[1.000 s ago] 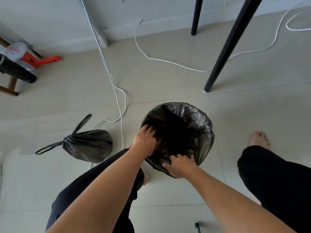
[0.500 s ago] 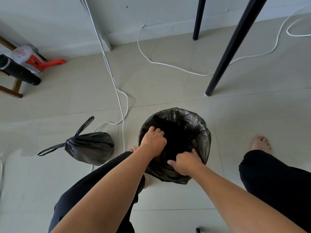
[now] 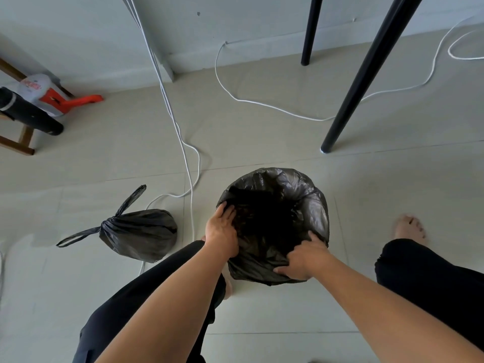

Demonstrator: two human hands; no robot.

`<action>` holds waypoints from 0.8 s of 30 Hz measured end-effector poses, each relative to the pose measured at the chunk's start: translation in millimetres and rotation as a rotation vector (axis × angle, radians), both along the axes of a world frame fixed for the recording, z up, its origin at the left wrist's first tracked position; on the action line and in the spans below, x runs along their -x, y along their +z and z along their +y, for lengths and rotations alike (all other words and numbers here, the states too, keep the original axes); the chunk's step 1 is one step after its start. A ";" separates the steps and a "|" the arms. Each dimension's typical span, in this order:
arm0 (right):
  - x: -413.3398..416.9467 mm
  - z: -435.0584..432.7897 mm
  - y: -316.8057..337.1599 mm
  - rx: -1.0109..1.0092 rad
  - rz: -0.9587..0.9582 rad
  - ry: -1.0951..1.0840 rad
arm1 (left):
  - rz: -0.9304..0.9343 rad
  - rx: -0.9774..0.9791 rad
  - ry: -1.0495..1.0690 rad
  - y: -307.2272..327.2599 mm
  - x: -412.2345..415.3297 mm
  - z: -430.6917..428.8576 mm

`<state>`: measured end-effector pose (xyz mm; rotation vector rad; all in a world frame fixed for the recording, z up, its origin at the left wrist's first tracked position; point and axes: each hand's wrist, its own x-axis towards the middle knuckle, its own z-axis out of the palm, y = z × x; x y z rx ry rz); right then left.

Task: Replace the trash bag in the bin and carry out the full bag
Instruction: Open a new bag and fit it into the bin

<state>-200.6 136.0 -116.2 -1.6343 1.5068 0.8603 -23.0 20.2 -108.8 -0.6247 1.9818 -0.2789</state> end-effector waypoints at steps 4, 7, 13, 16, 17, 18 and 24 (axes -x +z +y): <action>19.2 -3.1 8.0 0.108 0.039 0.062 | 0.082 0.029 0.122 2.0 0.6 7.0; 33.6 -1.4 11.0 0.253 0.003 0.049 | 0.122 0.010 0.194 4.1 3.4 12.2; 32.5 -8.7 10.9 0.434 -0.070 -0.061 | 0.448 -0.056 0.066 14.9 26.8 9.2; -0.7 -22.3 11.9 0.459 -0.103 -0.255 | 0.532 -0.052 -0.054 18.0 39.3 -5.7; -12.7 -23.7 10.3 0.413 -0.108 -0.314 | 0.512 -0.052 -0.077 17.7 41.8 -10.7; -23.3 -22.9 7.5 0.348 -0.112 -0.361 | 0.474 -0.057 -0.097 16.6 42.9 -15.3; -21.2 -0.7 -9.8 0.044 -0.023 -0.326 | 0.196 -0.046 -0.054 3.9 21.1 -27.5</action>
